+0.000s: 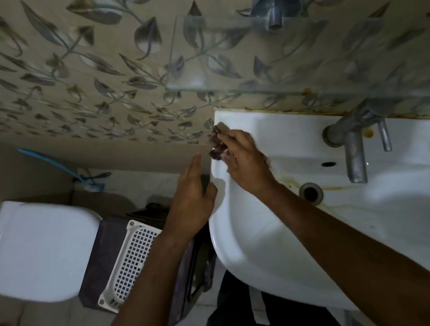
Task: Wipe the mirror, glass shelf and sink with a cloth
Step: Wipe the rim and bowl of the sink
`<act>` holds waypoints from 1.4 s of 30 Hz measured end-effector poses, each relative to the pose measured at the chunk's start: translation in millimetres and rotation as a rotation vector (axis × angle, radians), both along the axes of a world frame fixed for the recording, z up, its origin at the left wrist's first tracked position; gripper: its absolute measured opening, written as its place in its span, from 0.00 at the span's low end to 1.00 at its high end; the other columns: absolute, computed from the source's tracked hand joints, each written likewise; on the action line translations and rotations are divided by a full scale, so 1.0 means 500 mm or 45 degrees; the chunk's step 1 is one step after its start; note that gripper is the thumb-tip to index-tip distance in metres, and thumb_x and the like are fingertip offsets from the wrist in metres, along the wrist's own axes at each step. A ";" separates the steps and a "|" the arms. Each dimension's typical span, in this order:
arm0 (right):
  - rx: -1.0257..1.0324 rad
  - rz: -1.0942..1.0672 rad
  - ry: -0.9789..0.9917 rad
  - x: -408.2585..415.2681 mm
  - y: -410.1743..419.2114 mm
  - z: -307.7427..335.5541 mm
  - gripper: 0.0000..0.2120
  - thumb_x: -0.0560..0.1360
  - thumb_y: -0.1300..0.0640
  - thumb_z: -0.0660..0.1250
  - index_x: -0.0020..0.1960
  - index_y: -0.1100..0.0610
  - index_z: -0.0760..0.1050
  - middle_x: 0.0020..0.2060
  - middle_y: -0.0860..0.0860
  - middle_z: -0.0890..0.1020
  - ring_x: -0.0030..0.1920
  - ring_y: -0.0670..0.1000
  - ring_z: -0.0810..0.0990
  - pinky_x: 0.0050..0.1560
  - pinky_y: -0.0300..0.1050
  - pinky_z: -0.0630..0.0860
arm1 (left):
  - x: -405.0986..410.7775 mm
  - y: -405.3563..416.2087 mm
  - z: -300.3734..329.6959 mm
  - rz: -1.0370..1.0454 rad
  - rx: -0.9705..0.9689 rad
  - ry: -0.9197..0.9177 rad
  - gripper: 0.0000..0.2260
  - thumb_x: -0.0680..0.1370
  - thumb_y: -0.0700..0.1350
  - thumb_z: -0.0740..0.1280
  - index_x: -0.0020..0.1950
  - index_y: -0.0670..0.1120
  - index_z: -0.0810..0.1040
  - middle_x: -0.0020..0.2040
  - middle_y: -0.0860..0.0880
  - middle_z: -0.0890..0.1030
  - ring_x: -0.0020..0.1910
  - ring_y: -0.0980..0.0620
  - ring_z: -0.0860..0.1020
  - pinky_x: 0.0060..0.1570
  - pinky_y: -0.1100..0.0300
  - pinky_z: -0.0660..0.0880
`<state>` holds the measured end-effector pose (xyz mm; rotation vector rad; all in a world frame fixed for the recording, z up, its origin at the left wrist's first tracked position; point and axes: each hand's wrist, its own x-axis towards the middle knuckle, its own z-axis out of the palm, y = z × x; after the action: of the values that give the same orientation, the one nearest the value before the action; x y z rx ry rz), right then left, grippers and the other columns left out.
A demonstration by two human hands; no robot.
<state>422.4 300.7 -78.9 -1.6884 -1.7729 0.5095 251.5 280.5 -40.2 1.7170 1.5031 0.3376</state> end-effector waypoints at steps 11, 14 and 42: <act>0.031 -0.141 0.086 -0.004 0.058 0.000 0.16 0.76 0.71 0.63 0.63 0.65 0.77 0.58 0.63 0.74 0.60 0.64 0.73 0.60 0.59 0.76 | 0.001 -0.014 -0.001 0.026 0.060 -0.046 0.32 0.79 0.42 0.63 0.81 0.49 0.55 0.76 0.54 0.63 0.73 0.62 0.58 0.65 0.77 0.50; 0.019 -0.096 0.129 -0.021 0.004 -0.007 0.18 0.75 0.70 0.65 0.65 0.63 0.78 0.58 0.59 0.75 0.59 0.60 0.73 0.65 0.48 0.72 | 0.001 -0.013 0.011 0.000 0.162 -0.147 0.29 0.78 0.37 0.60 0.79 0.49 0.59 0.70 0.58 0.65 0.65 0.75 0.57 0.60 0.85 0.50; -0.182 -0.034 0.426 -0.092 -0.223 -0.010 0.20 0.74 0.69 0.69 0.65 0.59 0.79 0.60 0.52 0.74 0.64 0.52 0.71 0.61 0.57 0.77 | -0.084 -0.169 -0.019 0.102 0.180 -0.175 0.19 0.82 0.43 0.60 0.72 0.55 0.66 0.61 0.57 0.71 0.60 0.69 0.66 0.59 0.82 0.57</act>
<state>376.5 189.2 -83.7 -1.6081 -1.4997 0.8696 209.6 195.9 -50.0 1.7075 1.4792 0.6047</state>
